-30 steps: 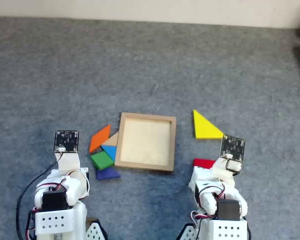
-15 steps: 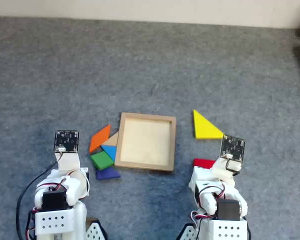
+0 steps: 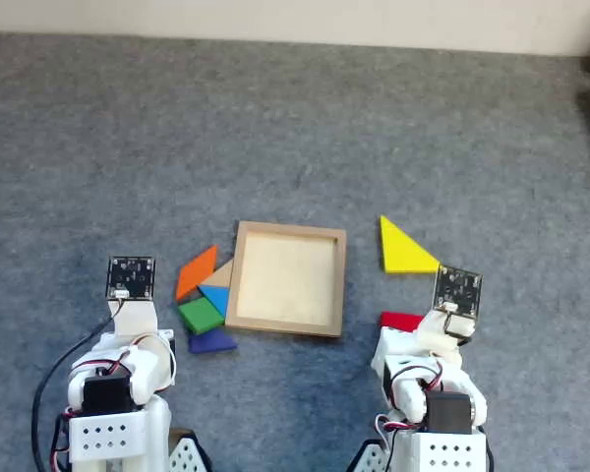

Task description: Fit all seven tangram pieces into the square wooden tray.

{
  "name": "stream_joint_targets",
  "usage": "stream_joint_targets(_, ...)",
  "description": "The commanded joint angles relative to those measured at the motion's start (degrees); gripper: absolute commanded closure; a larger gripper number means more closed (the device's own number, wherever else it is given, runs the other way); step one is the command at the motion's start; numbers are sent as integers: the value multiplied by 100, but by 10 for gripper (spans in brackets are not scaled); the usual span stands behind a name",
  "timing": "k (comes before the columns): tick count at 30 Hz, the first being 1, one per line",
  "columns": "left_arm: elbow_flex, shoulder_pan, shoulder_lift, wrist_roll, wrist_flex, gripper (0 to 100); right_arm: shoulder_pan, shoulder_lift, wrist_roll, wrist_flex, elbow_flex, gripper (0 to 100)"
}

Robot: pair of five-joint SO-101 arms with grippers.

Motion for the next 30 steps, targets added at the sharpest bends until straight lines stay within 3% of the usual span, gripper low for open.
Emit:
stream_joint_targets(1,-4,-40,-84,-18,26,993,119,-66,70,13,338,983)
stream_joint_targets(15,-4,-40,-84,-18,26,993,558,-57,88,4,-1789,981)
stream_joint_targets(17,-4,-40,-84,-18,26,993,558,-57,440,4,-2132,980)
stream_joint_targets(23,-4,-40,-84,-18,26,993,400,-40,2435,-13,-2932,979)
stream_joint_targets(30,-4,-40,-84,-18,26,993,-180,1095,3024,13,-3292,961)
